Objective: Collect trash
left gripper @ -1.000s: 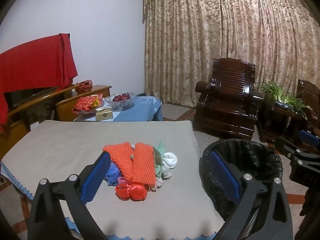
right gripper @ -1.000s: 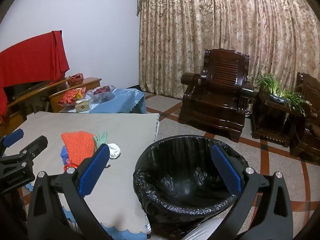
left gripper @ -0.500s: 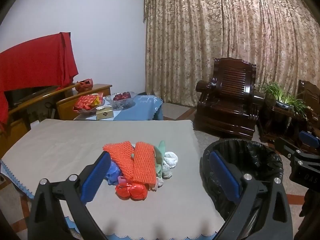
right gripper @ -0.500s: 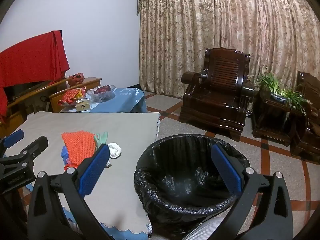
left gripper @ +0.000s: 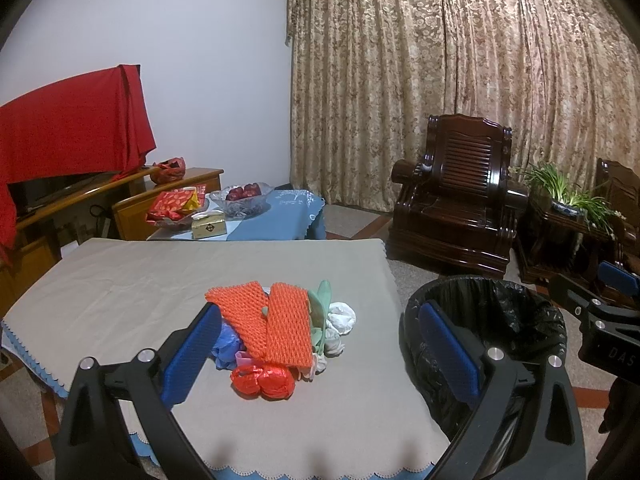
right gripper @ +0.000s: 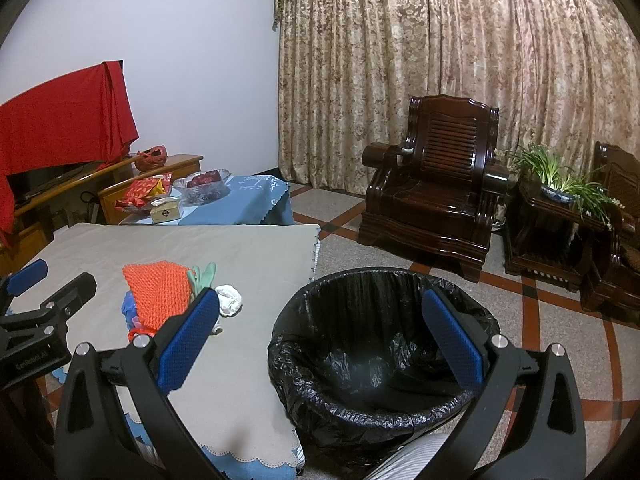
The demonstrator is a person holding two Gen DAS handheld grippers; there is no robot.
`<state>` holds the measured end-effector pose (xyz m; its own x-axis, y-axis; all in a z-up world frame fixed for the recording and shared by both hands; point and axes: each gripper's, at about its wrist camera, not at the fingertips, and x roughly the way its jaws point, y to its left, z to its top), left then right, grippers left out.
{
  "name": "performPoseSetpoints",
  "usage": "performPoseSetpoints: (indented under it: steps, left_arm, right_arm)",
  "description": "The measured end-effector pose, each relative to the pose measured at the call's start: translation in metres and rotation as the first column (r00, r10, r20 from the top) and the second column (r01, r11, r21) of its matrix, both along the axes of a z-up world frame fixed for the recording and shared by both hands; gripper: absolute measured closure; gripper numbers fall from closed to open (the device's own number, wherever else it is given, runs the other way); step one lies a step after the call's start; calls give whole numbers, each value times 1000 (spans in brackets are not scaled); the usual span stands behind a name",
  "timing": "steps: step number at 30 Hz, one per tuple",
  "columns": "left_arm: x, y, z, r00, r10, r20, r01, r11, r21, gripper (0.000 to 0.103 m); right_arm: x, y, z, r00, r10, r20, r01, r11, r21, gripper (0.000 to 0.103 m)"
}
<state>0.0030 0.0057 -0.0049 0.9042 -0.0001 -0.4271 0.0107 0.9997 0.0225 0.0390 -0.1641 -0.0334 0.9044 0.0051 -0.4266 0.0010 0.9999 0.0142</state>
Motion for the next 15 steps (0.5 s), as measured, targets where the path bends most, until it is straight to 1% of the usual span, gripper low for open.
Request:
performPoseSetpoints:
  steps: [15]
  left_arm:
    - [1,1,-1,1000,-1,-3,1,1000,0,6]
  right_arm:
    - [1,-1,-1,1000,0,-2,0,1000,1,5]
